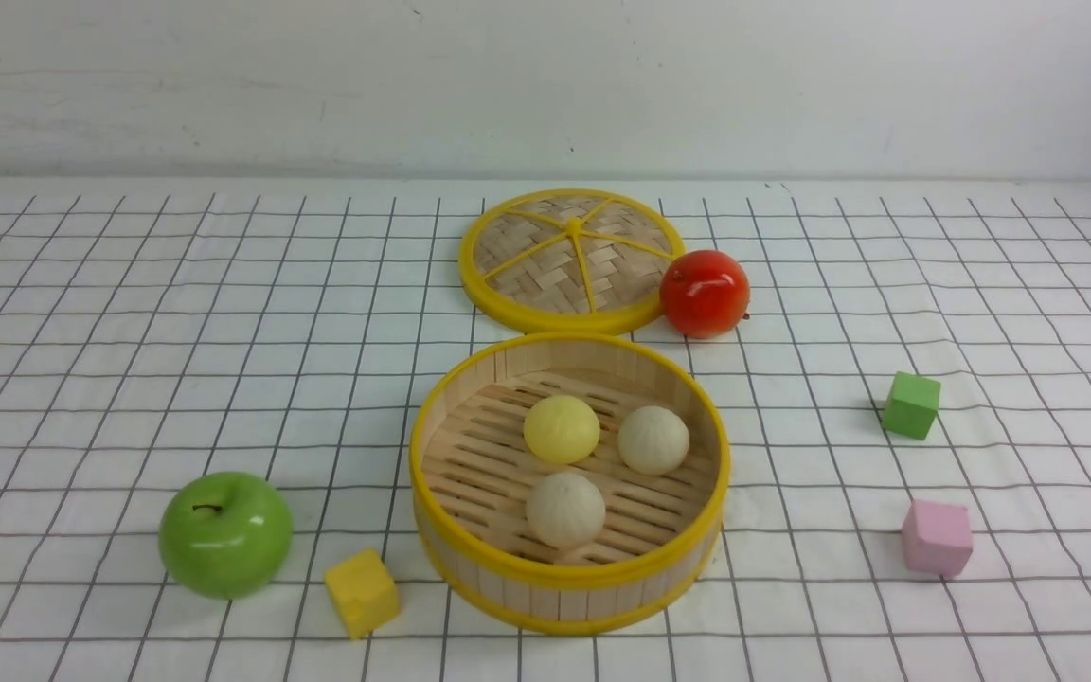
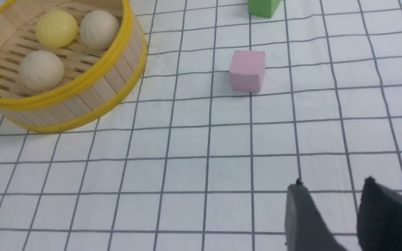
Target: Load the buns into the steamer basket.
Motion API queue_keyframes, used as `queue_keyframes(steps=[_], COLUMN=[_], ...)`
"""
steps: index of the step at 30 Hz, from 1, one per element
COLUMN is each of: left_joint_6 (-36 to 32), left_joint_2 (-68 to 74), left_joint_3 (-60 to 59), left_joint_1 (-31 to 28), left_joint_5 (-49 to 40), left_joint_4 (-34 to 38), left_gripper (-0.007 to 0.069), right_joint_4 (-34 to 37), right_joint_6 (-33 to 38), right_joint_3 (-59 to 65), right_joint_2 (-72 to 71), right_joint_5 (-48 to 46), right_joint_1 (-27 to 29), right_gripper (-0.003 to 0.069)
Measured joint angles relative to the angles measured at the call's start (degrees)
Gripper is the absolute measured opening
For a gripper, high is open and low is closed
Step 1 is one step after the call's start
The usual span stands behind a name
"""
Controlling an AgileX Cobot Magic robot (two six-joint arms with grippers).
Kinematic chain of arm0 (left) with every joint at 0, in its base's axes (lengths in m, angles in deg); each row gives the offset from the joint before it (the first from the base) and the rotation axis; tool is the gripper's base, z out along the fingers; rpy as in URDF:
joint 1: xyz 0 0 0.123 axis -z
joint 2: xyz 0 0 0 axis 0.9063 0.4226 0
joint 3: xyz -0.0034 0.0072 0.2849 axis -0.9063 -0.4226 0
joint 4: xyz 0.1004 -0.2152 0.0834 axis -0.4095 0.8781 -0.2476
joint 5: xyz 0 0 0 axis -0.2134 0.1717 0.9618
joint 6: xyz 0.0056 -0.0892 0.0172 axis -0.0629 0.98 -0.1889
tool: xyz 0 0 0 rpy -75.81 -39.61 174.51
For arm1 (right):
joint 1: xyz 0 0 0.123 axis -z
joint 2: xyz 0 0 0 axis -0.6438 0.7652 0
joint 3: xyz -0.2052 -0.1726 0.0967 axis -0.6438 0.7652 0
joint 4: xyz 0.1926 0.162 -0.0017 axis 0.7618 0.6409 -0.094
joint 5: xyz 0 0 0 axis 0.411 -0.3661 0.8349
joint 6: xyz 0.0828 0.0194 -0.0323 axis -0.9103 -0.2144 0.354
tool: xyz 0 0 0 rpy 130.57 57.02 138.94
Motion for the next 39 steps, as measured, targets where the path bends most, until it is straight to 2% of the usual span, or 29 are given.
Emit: queue_keyframes(steps=[8, 9, 10, 11, 12, 13, 15, 17, 21, 26, 32, 39], left_joint_6=[0.0, 0.0, 0.0, 0.0, 0.0, 0.0, 0.0, 0.0, 0.0, 0.0, 0.0, 0.0], left_joint_2=[0.0, 0.0, 0.0, 0.0, 0.0, 0.0, 0.0, 0.0, 0.0, 0.0, 0.0, 0.0], left_joint_3=[0.0, 0.0, 0.0, 0.0, 0.0, 0.0, 0.0, 0.0, 0.0, 0.0, 0.0, 0.0], left_joint_1=[0.0, 0.0, 0.0, 0.0, 0.0, 0.0, 0.0, 0.0, 0.0, 0.0, 0.0, 0.0], left_joint_5=[0.0, 0.0, 0.0, 0.0, 0.0, 0.0, 0.0, 0.0, 0.0, 0.0, 0.0, 0.0], left_joint_4=[0.0, 0.0, 0.0, 0.0, 0.0, 0.0, 0.0, 0.0, 0.0, 0.0, 0.0, -0.05], left_gripper=[0.0216, 0.0216, 0.0216, 0.0216, 0.0216, 0.0216, 0.0216, 0.0216, 0.0217, 0.0221, 0.023, 0.0235], right_joint_4=[-0.36, -0.19, 0.72, 0.88, 2.09, 3.18, 4.46, 8.05, 13.93, 15.72, 15.93, 16.12], right_joint_6=[-0.02, 0.04, 1.24, 1.88, 4.42, 7.89, 11.93, 20.26, 29.35, 31.77, 32.2, 32.2], right_joint_3=[0.02, 0.02, 0.07, 0.07, 0.38, 1.04, 2.1, 5.38, 12.57, 22.13, 29.29, 30.03], right_joint_2=[-0.85, -1.3, -2.28, -2.56, -3.46, -4.57, -5.36, -7.68, -11.86, -14.15, -14.15, -14.15], right_joint_5=[0.24, 0.98, 2.89, 3.16, 5.4, 7.84, 10.68, 16.66, 23.29, 25.53, 29.46, 33.19], right_joint_1=[0.0, 0.0, 0.19, 0.37, 1.39, 3.34, 5.48, 9.82, 14.43, 18.77, 21.13, 22.22], right_gripper=[0.016, 0.014, 0.0082, 0.0073, 0.0015, -0.0011, -0.0019, -0.002, -0.002, -0.002, -0.0018, -0.0017])
